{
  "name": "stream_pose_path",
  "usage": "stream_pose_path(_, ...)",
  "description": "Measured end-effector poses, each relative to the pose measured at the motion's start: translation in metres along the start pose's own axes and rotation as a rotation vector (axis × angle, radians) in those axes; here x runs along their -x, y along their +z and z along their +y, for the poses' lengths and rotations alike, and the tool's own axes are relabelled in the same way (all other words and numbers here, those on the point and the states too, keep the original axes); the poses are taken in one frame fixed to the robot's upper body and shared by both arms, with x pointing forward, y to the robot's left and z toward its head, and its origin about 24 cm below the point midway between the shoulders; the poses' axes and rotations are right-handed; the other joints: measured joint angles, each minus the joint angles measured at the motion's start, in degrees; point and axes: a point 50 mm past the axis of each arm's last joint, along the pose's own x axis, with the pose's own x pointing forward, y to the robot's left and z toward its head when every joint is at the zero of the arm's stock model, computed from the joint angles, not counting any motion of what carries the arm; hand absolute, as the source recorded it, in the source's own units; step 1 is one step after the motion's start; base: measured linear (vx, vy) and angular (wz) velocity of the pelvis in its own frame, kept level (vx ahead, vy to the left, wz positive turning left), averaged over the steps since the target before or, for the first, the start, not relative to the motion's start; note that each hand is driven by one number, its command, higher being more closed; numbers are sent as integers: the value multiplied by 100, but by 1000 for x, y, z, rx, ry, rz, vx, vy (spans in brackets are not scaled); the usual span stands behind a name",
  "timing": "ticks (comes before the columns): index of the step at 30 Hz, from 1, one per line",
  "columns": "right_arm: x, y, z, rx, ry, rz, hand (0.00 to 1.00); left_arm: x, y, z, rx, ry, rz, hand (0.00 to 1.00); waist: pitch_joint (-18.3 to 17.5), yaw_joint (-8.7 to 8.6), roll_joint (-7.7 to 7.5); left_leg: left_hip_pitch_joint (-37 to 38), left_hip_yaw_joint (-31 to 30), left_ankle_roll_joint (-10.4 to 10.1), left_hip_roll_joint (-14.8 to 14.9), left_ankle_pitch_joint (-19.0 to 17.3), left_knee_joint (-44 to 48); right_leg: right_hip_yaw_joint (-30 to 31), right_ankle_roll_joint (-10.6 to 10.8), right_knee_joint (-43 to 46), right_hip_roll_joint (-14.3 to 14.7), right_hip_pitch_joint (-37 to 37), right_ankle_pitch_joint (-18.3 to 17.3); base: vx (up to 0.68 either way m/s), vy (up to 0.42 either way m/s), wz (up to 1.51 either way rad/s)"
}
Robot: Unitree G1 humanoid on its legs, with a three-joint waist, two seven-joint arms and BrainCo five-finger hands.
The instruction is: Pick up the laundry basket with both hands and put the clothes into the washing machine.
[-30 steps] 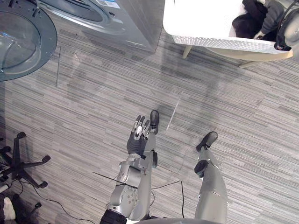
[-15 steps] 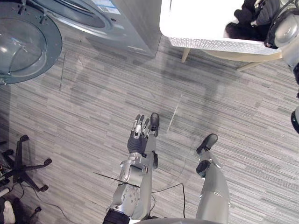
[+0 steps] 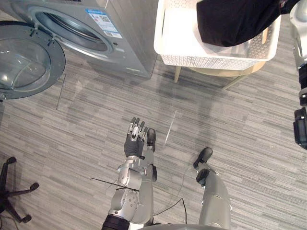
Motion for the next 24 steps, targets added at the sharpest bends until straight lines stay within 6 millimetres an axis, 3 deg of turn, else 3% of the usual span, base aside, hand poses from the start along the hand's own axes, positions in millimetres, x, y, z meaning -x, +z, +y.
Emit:
stream_pose_path(4,3,9,-7,-111,-76,-32,100,0,3,3,-79,-17,-1,0,-2,-31,-5,435,113,35,24,-63,0,134,-22,43,79,315,-43,-15,-90,-11)
stream_pose_path(7,9,6,-6,-180,-112,-22,100,-2,7,4,-167,-35,-8,0,-10,-189,-18,842,169,29,47,-118,0,216,-20,-24,148,701,-44,4,-71,-9)
stream_pose_path(11,15,-2,-4,-208,-134,-2,100,-4,13,8,-292,-40,-23,0,-86,-212,-127,1306,321,-8,229,-241,0,408,-28,-447,445,1163,55,4,-61,-34)
stream_pose_path(14,37,-24,13,-208,-57,41,100,-3,18,15,-405,-16,-39,0,-421,-297,-332,1671,588,-73,409,-372,0,637,-89,-892,732,1543,273,53,-41,-42)
stream_pose_path(19,58,-32,23,-233,50,14,100,-5,25,12,-521,-13,-85,0,-789,-503,-342,2179,872,-100,454,-590,-1,837,-63,-1395,875,2086,429,72,-2,-29)
stream_pose_path(24,74,-24,24,-277,147,-76,100,-9,38,-1,-673,-52,-173,0,-1146,-735,-351,2600,991,-142,517,-736,0,970,-21,-1779,993,2583,520,97,18,-14)
